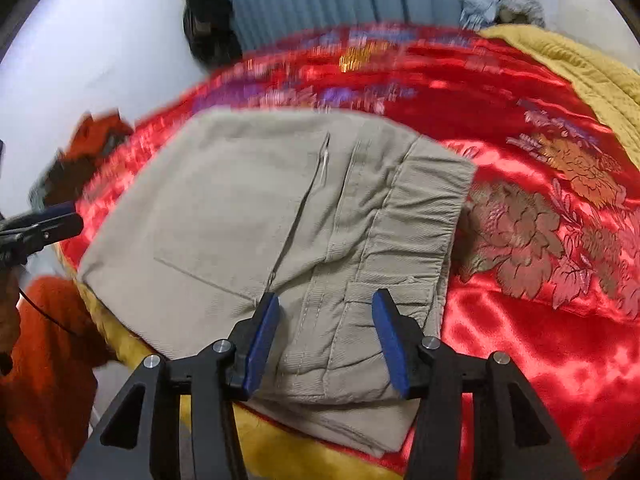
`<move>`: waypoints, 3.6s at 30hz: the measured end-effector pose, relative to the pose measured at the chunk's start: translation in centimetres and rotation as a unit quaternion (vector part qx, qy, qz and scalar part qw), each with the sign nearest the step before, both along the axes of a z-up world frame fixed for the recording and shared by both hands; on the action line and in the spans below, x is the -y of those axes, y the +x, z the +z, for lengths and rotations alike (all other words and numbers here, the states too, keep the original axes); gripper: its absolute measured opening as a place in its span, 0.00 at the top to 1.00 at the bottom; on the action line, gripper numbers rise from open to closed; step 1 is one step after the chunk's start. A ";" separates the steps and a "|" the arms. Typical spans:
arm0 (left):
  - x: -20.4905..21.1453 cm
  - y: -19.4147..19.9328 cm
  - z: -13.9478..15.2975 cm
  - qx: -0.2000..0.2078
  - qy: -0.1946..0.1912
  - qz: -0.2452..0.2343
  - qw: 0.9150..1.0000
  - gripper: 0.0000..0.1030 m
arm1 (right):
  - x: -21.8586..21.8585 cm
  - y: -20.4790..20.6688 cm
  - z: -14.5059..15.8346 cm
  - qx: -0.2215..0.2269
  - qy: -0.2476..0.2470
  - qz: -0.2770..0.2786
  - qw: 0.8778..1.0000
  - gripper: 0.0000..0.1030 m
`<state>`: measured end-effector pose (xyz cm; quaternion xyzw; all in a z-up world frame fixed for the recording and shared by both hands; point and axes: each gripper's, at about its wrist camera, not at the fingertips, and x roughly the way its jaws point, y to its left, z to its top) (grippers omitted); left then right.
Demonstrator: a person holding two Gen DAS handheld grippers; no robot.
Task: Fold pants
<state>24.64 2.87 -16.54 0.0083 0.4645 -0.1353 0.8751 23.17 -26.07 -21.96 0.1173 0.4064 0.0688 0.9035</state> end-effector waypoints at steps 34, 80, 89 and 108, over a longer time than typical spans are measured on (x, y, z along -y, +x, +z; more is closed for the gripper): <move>-1.2 -3.7 -5.3 -0.040 0.136 0.041 0.989 0.10 | -1.2 -0.2 -0.4 0.011 -0.044 0.002 0.999 0.52; 7.1 3.3 3.6 -0.040 -0.030 -0.122 0.991 0.85 | 2.5 5.6 6.0 -0.106 0.149 0.087 0.979 0.72; 4.9 8.5 10.3 0.055 -0.056 -0.080 0.994 0.85 | 0.8 11.0 14.0 -0.004 0.110 0.113 0.987 0.72; 6.7 -1.1 0.2 0.106 0.108 -0.018 0.988 0.06 | 7.9 2.3 6.9 -0.040 -0.079 -0.115 0.989 0.02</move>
